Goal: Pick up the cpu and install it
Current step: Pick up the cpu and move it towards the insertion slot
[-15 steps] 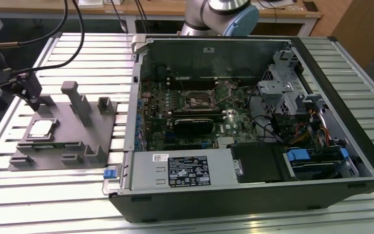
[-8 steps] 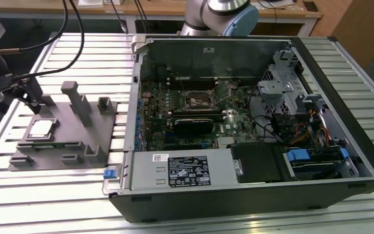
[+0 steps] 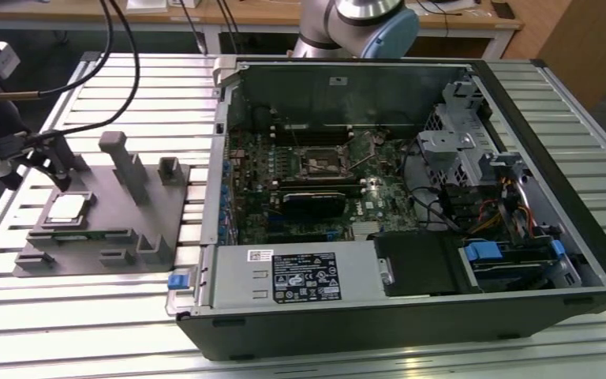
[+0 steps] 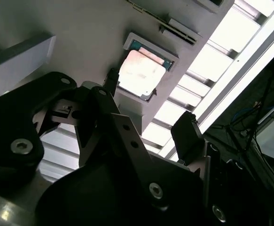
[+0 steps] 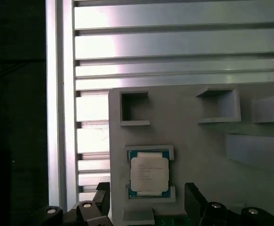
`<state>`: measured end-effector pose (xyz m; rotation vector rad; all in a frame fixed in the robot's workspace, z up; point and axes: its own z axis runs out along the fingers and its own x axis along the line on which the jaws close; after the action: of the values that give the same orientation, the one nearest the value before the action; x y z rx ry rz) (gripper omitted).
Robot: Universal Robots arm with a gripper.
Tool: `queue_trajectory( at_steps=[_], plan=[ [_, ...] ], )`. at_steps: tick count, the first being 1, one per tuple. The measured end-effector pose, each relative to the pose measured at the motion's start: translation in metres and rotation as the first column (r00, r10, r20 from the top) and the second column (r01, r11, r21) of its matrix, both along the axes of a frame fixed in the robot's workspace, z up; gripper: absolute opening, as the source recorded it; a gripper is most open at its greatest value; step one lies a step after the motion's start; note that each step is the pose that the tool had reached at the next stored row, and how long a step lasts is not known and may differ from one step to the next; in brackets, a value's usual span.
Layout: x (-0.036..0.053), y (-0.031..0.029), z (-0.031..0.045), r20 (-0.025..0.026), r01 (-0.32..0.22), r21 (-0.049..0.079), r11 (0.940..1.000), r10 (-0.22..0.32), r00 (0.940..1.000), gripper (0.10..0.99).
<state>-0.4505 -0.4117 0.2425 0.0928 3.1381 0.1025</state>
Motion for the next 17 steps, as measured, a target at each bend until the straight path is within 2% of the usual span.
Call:
queue_trajectory(
  at_steps=[3, 7, 17],
  plan=[
    [0.0000, 0.0000, -0.0053, 0.0000, -0.006, -0.001, 1.0000, 0.006, 1.0000, 0.729],
    [0.0000, 0.0010, -0.0119, -0.0001, -0.006, -0.011, 0.9999, 0.006, 1.0000, 0.729],
    [0.0000, 0.0014, -0.0297, 0.0010, -0.006, -0.015, 0.9999, 0.006, 1.0000, 0.729]
  ],
)
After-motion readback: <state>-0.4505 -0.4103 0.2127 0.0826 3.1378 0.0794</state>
